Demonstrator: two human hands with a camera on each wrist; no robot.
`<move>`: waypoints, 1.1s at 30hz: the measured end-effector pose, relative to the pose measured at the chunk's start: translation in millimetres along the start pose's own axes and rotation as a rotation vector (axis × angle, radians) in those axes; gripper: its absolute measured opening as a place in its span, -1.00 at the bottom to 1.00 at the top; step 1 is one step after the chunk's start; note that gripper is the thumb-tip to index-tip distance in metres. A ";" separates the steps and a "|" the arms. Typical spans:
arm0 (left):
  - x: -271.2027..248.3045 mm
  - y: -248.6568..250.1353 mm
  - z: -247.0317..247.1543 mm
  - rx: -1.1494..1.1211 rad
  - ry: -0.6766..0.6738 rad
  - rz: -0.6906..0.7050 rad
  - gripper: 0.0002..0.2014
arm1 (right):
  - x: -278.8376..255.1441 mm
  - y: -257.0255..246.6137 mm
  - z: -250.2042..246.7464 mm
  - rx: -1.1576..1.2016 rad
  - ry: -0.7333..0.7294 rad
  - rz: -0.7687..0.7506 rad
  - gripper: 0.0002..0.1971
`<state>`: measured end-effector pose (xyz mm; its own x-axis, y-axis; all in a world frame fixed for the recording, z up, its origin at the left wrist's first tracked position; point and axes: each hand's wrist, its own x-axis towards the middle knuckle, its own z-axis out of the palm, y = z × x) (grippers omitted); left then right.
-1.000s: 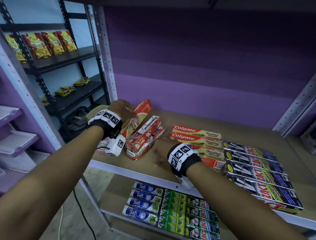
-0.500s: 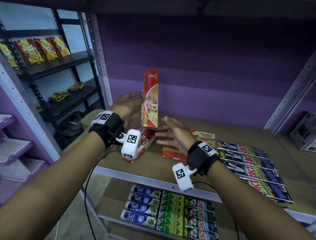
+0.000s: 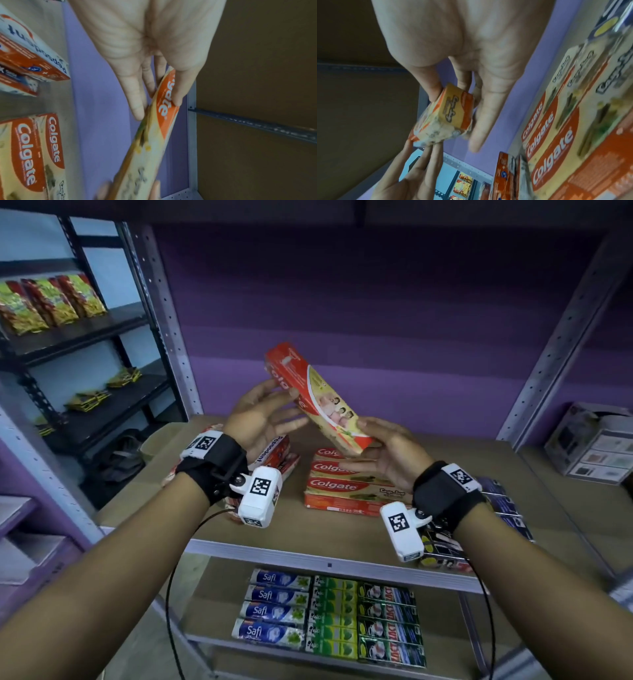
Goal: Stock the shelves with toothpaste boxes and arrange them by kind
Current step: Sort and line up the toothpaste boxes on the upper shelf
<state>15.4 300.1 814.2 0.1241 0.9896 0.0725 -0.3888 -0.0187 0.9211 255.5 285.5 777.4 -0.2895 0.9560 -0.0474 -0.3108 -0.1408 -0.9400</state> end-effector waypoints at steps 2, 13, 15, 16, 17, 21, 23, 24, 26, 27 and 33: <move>-1.1 -1.2 -0.1 -0.018 -0.030 -0.005 -0.48 | -5.0 -8.1 -9.0 -0.059 0.022 -0.009 -0.67; -0.5 -21.6 8.9 0.132 0.014 -0.095 -0.37 | -21.6 -20.2 -44.7 -0.124 -0.025 -0.101 -0.36; 0.8 -24.9 10.1 0.196 0.035 -0.098 -0.35 | -24.3 -20.7 -46.7 -0.178 -0.008 -0.104 -0.34; 1.6 -26.7 10.4 0.215 0.045 -0.090 -0.35 | -25.8 -21.4 -47.0 -0.199 0.011 -0.091 -0.35; 2.5 -28.0 10.7 0.224 0.059 -0.083 -0.36 | -27.1 -21.8 -47.8 -0.223 0.022 -0.073 -0.35; 2.9 -30.5 11.1 0.226 0.089 -0.017 -0.44 | -30.1 -16.7 -49.2 -0.295 0.038 0.003 -0.41; 1.3 -32.2 9.5 0.293 0.025 0.004 -0.49 | -31.7 -13.0 -46.7 -0.252 0.057 0.009 -0.50; -0.3 -32.8 8.4 0.320 -0.010 0.002 -0.50 | -32.5 -11.8 -45.1 -0.248 0.080 0.005 -0.52; -2.9 -34.8 6.5 0.343 -0.055 -0.019 -0.48 | -33.6 -11.9 -43.5 -0.364 0.162 -0.023 -0.50; -3.9 -35.8 6.2 0.352 -0.060 -0.031 -0.49 | -33.8 -12.0 -43.6 -0.490 0.212 -0.053 -0.48; -8.9 -38.5 8.7 0.414 -0.048 -0.123 -0.54 | -39.9 -5.5 -43.7 -1.193 0.208 -0.229 -0.26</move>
<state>37.2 290.8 781.4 0.1928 0.9805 -0.0386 0.0292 0.0336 0.9990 308.3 259.3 769.7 -0.1534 0.9658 0.2092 0.7175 0.2544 -0.6484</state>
